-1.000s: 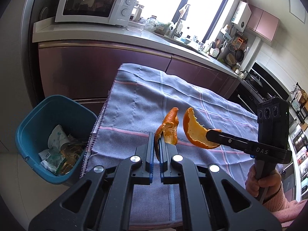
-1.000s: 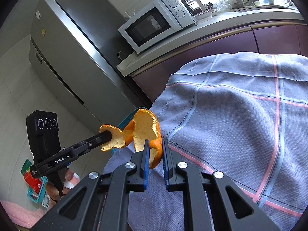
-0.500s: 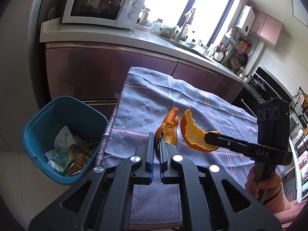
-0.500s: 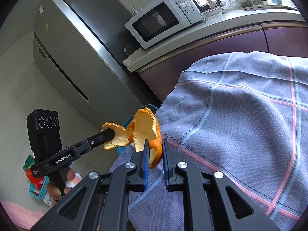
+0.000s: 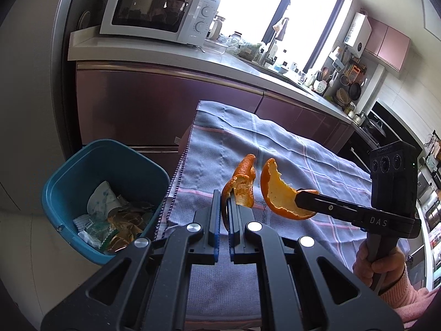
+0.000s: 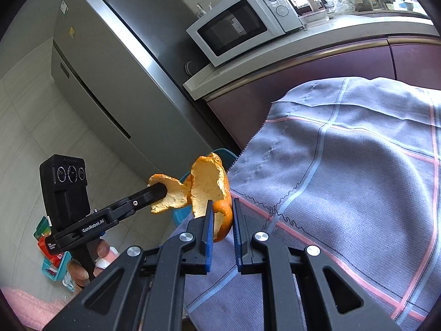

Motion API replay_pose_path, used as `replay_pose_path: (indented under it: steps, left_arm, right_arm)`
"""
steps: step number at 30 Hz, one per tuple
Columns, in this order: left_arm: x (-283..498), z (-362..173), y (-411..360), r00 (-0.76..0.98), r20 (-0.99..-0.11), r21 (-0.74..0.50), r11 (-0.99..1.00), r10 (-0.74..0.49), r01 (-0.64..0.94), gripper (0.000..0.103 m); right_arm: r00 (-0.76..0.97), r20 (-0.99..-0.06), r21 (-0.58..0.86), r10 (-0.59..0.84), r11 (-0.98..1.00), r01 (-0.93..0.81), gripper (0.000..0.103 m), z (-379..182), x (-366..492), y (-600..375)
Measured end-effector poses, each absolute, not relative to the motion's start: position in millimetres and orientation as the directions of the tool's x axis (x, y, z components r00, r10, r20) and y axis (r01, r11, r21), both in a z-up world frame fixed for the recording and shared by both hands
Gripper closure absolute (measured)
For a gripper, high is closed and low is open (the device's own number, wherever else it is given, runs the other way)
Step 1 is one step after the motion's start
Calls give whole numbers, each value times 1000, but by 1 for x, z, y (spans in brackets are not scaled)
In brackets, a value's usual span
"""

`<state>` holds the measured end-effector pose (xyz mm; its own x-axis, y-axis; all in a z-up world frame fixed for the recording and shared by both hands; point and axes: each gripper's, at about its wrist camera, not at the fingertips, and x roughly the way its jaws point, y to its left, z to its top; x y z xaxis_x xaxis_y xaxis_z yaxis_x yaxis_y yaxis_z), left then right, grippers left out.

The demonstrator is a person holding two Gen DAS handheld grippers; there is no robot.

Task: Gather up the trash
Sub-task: 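Lift both orange peels and carry them to the teal bin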

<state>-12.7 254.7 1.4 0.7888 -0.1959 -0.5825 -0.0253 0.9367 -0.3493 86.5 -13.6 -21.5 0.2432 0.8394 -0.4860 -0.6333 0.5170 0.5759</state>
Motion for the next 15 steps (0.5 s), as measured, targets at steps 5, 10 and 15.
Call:
replay_pose_path:
  steps: [5,10,15]
  left_arm:
    - [-14,1,260,792,-582,-347,937,-181,-40,98]
    - [-16,1,267,795,-584,-346,936,-168,-57,98]
    - [-18,0,272,795,-587,-345,936,-153,-75,98]
  right_arm:
    - [234,-486,577,842,510,-638,92,-21,85,-10]
    - [224,-489,575,843,505,-644,92,-18,86,-3]
    - [212,-492,574,844,497,-651,92,-17,88,4]
